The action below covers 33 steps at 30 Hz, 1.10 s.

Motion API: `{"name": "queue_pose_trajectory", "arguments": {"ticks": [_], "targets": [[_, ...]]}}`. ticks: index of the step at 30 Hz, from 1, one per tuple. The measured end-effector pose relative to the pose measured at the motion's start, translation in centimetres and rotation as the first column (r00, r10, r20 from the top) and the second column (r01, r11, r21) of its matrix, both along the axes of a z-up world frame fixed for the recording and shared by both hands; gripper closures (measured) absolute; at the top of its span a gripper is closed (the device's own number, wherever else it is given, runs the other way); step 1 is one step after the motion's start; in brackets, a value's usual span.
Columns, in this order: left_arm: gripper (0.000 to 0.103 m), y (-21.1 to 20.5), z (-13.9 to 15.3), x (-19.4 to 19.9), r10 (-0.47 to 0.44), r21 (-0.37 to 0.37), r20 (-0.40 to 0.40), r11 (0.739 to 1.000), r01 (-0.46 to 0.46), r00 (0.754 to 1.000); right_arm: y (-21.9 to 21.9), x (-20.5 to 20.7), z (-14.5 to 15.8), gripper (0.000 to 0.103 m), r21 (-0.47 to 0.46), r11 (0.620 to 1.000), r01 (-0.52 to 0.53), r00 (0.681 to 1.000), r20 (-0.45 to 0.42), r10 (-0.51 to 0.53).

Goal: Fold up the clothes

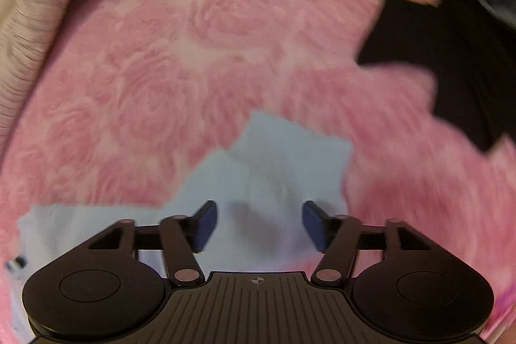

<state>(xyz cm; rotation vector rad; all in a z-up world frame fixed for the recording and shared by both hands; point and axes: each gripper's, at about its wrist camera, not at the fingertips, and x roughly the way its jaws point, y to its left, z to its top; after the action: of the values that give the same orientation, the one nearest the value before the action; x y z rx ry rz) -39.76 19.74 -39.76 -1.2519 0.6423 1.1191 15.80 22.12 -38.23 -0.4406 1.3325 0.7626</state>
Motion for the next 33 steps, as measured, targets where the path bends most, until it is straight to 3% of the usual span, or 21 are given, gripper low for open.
{"name": "queue_pose_trajectory", "arguments": {"ticks": [6, 7, 8, 9, 11, 12, 14, 15, 17, 18, 20, 22, 24, 25, 28, 31, 33], "targets": [[0.078, -0.4, -0.5, 0.3, 0.011, -0.042, -0.032, 0.999, -0.013, 0.999, 4.3, 0.2, -2.4, 0.039, -0.077, 0.997, -0.021, 0.997, 0.078, 0.027], [0.078, -0.6, -0.6, 0.4, 0.013, -0.050, -0.032, 0.999, -0.015, 0.999, 4.3, -0.2, -2.5, 0.046, -0.079, 0.996, -0.048, 0.994, 0.098, 0.056], [0.078, -0.7, -0.7, 0.4, 0.015, -0.057, -0.032, 0.998, -0.017, 0.999, 4.2, -0.5, -2.2, 0.066, -0.063, 0.995, -0.082, 0.990, 0.108, 0.089], [0.078, -0.9, -0.7, 0.5, 0.013, -0.060, -0.028, 0.998, -0.014, 1.000, 3.6, -0.6, -1.6, 0.076, -0.022, 0.993, -0.115, 0.988, 0.099, 0.116], [0.078, -1.2, -0.4, 0.5, 0.008, -0.058, -0.020, 0.998, -0.009, 1.000, 2.2, 0.2, 0.4, 0.083, 0.077, 0.992, -0.105, 0.992, 0.080, 0.099], [0.078, -1.4, -0.3, 0.5, 0.006, -0.053, -0.014, 0.999, -0.006, 1.000, 0.4, 0.6, 2.0, 0.084, 0.189, 0.976, -0.105, 0.993, 0.069, 0.094], [0.078, -1.8, 0.1, 0.3, 0.005, -0.042, 0.003, 0.999, -0.005, 1.000, -3.9, 0.7, 5.6, 0.084, 0.415, 0.897, -0.155, 0.986, 0.128, 0.111], [0.078, -2.1, 0.2, 0.1, 0.008, -0.036, 0.016, 0.999, -0.007, 1.000, -6.0, 0.6, 7.2, 0.084, 0.520, 0.833, -0.188, 0.979, 0.172, 0.113], [0.078, -2.7, 0.4, -0.2, 0.013, -0.030, 0.044, 0.999, -0.011, 0.999, -11.6, 1.1, 9.7, 0.084, 0.716, 0.668, -0.201, 0.974, 0.220, 0.058], [0.078, -3.1, 0.3, -0.3, 0.014, -0.036, 0.049, 0.999, -0.012, 0.999, -13.5, 1.8, 9.9, 0.083, 0.734, 0.659, -0.162, 0.980, 0.197, 0.021], [0.078, -3.9, 0.2, -0.4, 0.015, -0.050, 0.055, 0.999, -0.013, 0.998, -16.4, 3.8, 8.2, 0.075, 0.703, 0.711, -0.031, 0.995, 0.092, -0.048], [0.078, -4.6, -0.2, -0.5, 0.014, -0.074, 0.047, 0.997, -0.011, 0.999, -19.2, 5.5, 4.7, 0.068, 0.538, 0.833, 0.128, 0.984, 0.036, -0.174], [0.078, -5.2, -0.5, -0.6, 0.012, -0.091, 0.046, 0.996, -0.008, 0.999, -21.5, 6.7, 1.3, 0.068, 0.319, 0.908, 0.271, 0.956, 0.026, -0.294], [0.078, -5.5, -0.5, -0.8, 0.011, -0.093, 0.050, 0.996, -0.006, 0.999, -22.8, 7.1, 0.1, 0.068, 0.257, 0.906, 0.336, 0.937, 0.005, -0.349], [0.078, -6.0, -0.5, -1.2, 0.003, -0.090, 0.039, 0.996, 0.000, 0.999, -24.8, 7.0, -0.5, 0.066, 0.347, 0.842, 0.412, 0.909, -0.090, -0.408], [0.078, -6.4, -0.6, -1.7, 0.018, -0.094, 0.039, 0.995, -0.014, 0.999, -22.5, 7.3, -0.7, 0.054, 0.432, 0.802, 0.413, 0.910, -0.161, -0.382], [0.078, -6.6, -0.6, -2.0, 0.029, -0.088, 0.047, 0.996, -0.025, 0.998, -20.0, 7.8, -2.0, 0.051, 0.428, 0.790, 0.439, 0.898, -0.179, -0.402]]}}
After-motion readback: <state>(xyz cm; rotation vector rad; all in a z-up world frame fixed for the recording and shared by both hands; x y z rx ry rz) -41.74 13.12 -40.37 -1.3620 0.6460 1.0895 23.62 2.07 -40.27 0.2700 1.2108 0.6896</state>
